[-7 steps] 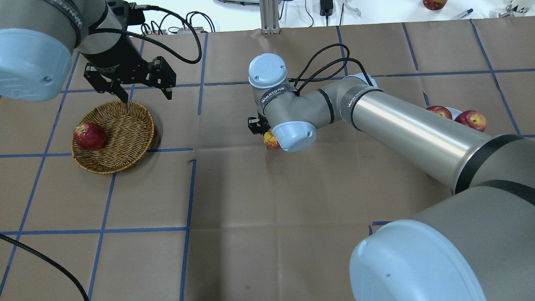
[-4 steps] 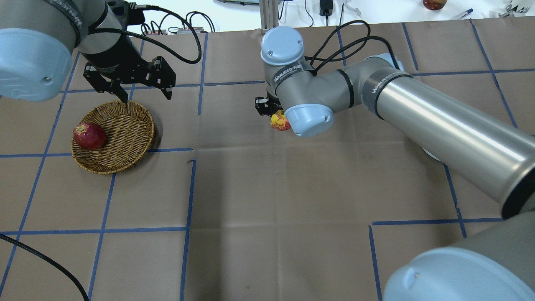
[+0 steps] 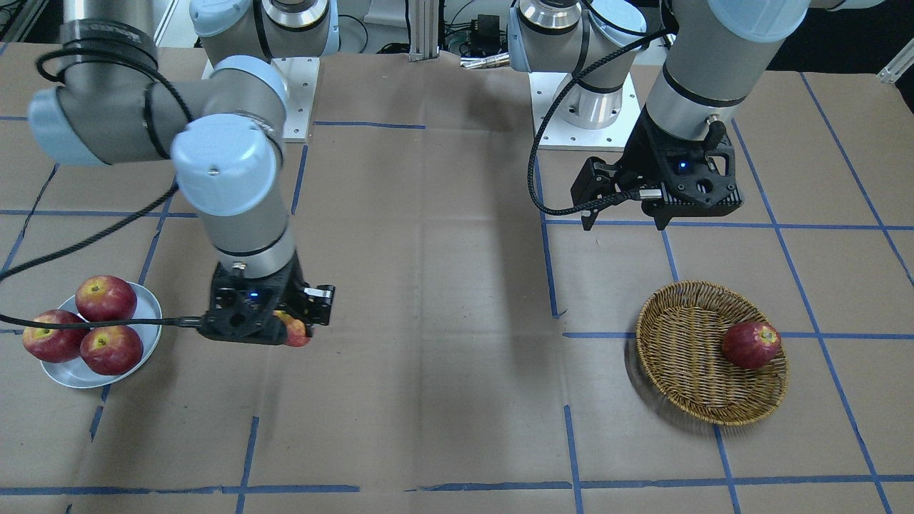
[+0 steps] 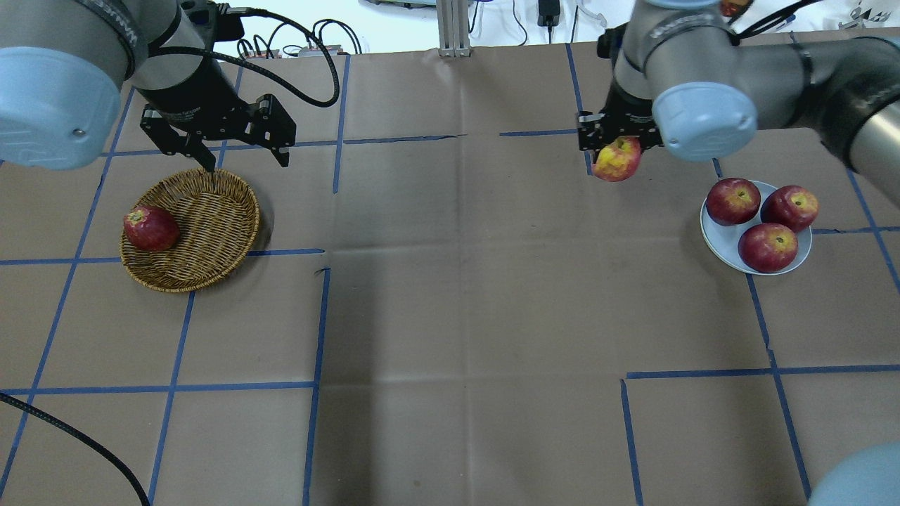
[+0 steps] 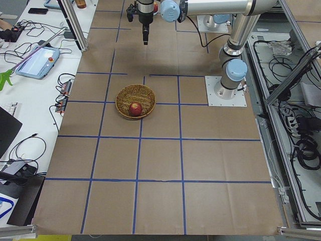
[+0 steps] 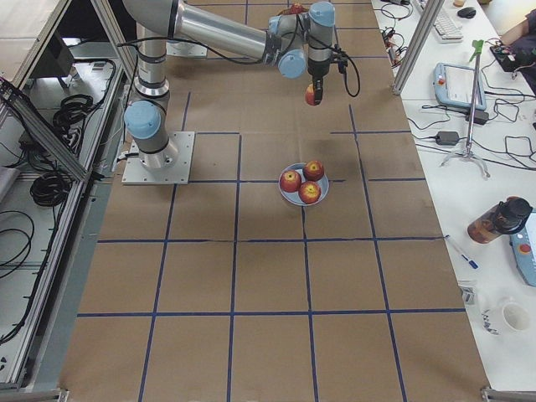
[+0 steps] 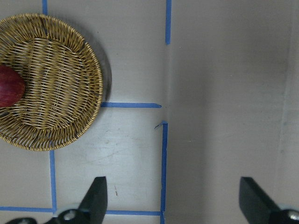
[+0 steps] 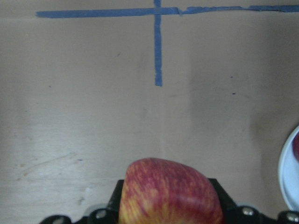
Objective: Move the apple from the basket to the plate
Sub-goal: 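Carry the apple with the right gripper onto the white plate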
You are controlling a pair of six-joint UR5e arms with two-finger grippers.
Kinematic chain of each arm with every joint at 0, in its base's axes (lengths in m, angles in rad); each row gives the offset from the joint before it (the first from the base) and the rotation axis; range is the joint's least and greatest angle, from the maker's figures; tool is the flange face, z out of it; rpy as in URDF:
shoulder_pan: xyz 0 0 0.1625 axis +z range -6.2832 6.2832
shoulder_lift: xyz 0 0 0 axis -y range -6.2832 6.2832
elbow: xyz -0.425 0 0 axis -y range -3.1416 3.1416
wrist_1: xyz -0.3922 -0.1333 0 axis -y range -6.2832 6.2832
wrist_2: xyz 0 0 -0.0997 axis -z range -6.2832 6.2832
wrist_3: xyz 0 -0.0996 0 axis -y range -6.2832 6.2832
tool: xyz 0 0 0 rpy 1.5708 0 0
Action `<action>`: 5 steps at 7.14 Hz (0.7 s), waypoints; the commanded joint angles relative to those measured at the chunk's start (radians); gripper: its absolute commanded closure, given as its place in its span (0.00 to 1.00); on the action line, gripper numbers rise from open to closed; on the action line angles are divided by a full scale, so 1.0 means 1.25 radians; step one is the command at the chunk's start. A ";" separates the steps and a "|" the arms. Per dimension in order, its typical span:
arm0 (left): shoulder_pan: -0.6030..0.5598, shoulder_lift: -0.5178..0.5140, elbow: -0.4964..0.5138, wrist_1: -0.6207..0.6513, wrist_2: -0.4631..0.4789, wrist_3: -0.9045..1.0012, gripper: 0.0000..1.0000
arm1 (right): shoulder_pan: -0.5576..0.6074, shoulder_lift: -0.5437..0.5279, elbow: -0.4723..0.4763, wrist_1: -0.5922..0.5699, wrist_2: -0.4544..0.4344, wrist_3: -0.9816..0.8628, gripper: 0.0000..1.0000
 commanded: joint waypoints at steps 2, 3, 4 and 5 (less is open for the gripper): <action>0.000 0.002 0.004 0.000 0.000 0.003 0.01 | -0.213 -0.010 0.021 0.003 0.003 -0.351 0.47; 0.000 0.002 0.005 0.000 0.000 0.004 0.01 | -0.272 -0.002 0.033 -0.001 0.012 -0.445 0.47; 0.000 0.002 0.005 0.000 -0.001 0.003 0.01 | -0.322 0.000 0.058 -0.024 0.043 -0.506 0.47; 0.000 0.002 0.005 0.000 0.000 0.003 0.01 | -0.329 0.001 0.064 -0.034 0.044 -0.520 0.47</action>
